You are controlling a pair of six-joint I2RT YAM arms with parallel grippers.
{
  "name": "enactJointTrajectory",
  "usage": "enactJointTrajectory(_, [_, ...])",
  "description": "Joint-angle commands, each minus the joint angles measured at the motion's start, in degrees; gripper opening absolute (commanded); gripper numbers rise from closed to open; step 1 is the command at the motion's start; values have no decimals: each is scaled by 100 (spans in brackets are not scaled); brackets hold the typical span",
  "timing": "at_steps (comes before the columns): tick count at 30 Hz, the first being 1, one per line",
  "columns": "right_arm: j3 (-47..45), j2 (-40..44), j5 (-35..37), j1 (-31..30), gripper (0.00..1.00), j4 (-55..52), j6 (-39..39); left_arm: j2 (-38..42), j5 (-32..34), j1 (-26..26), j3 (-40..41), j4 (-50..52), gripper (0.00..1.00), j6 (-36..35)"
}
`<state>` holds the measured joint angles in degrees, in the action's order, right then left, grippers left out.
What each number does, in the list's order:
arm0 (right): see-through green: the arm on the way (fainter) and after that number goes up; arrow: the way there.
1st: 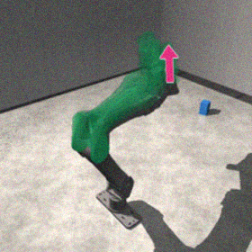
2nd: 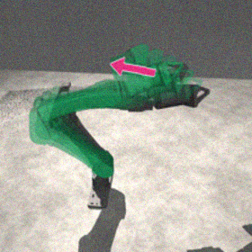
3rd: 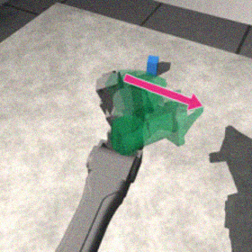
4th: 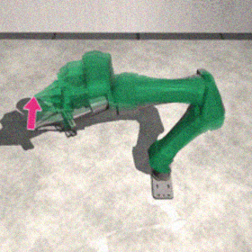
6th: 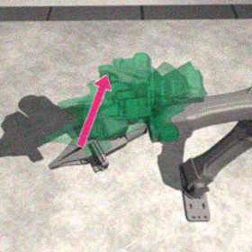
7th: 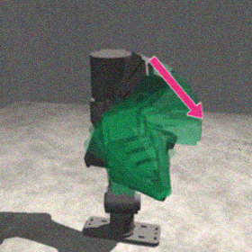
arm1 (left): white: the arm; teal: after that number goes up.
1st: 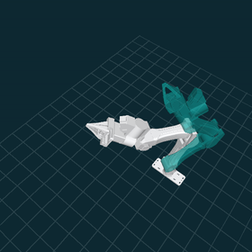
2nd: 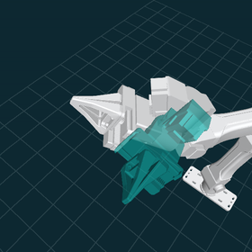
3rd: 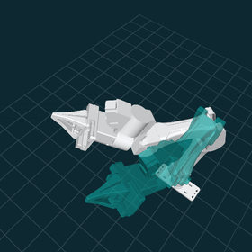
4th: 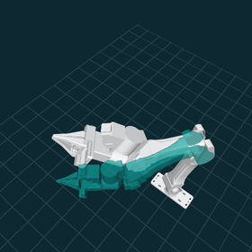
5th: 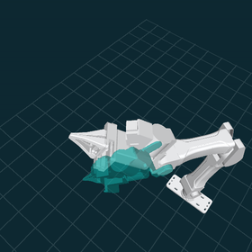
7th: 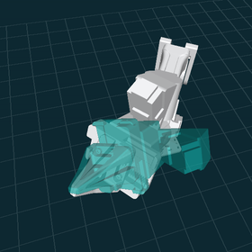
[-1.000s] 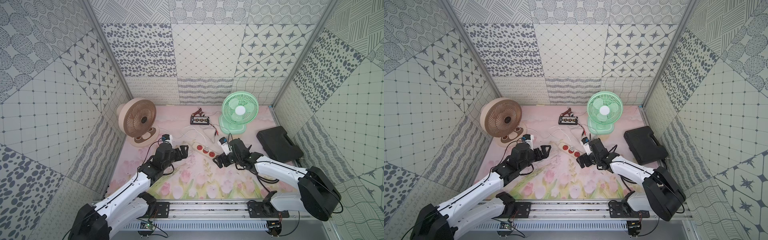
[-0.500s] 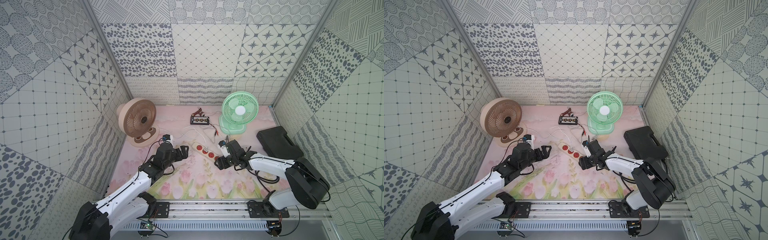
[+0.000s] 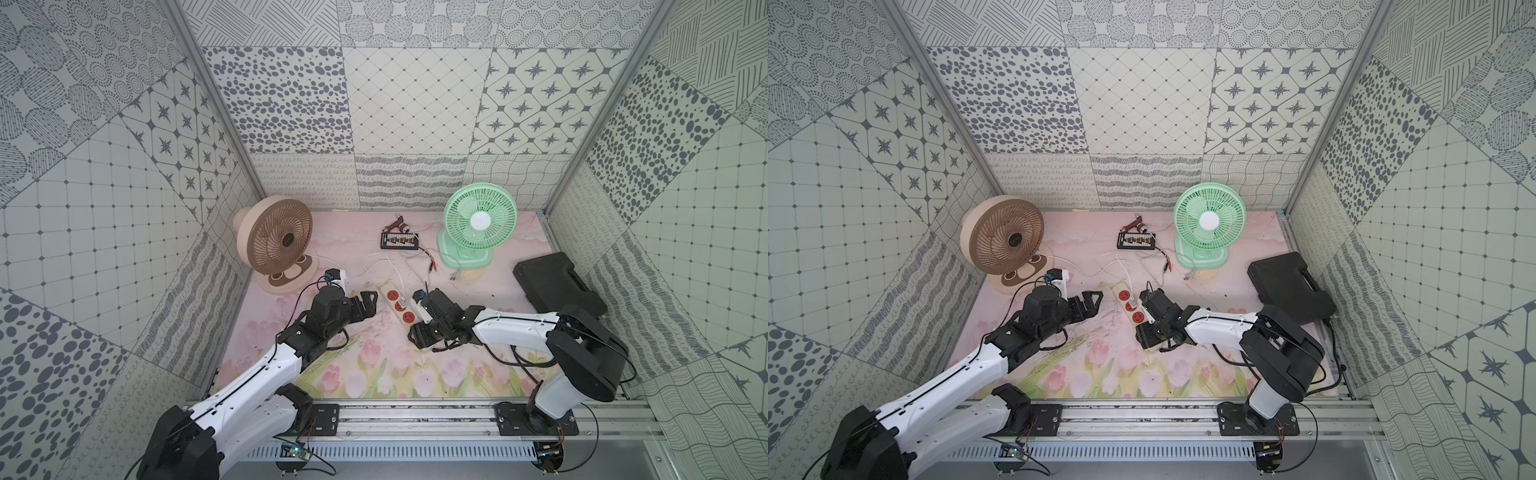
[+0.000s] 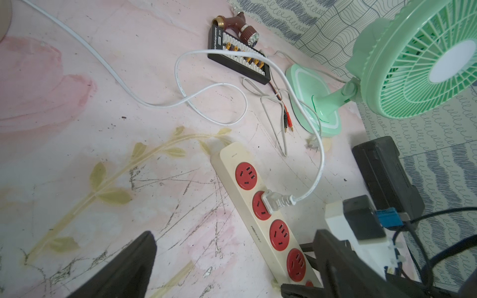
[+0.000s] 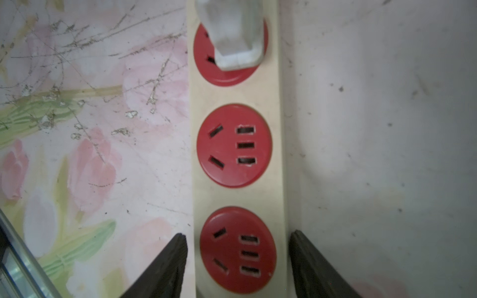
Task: Plug the desk fan into the power strip
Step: Adjust the socket at the center of the board.
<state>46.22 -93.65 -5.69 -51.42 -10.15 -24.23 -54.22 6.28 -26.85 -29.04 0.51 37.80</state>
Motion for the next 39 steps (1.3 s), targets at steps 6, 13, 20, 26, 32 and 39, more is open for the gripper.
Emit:
enactJointTrajectory(6, [651, -729, 144, -295, 62, 387, -118, 30, 104, 15, 42, -144, 99, 15])
enactJointTrajectory(13, [1106, -1180, 59, -361, 60, 632, 225, 135, 162, 8, 82, -123, 99, 7])
enactJointTrajectory(20, [1280, -1382, -240, -393, 59, 855, 362, 204, 184, 13, 81, -86, 99, 8])
enactJointTrajectory(26, [1052, -662, 248, -347, 79, 607, 218, 445, 86, 13, 79, 7, 99, 76])
enactJointTrajectory(32, [769, 463, 506, -111, 97, 280, 275, 739, -5, 8, 210, -91, 100, 85])
enactJointTrajectory(39, [395, 1923, 1549, 160, 97, -65, -96, 930, 0, -30, 253, -98, 99, -11])
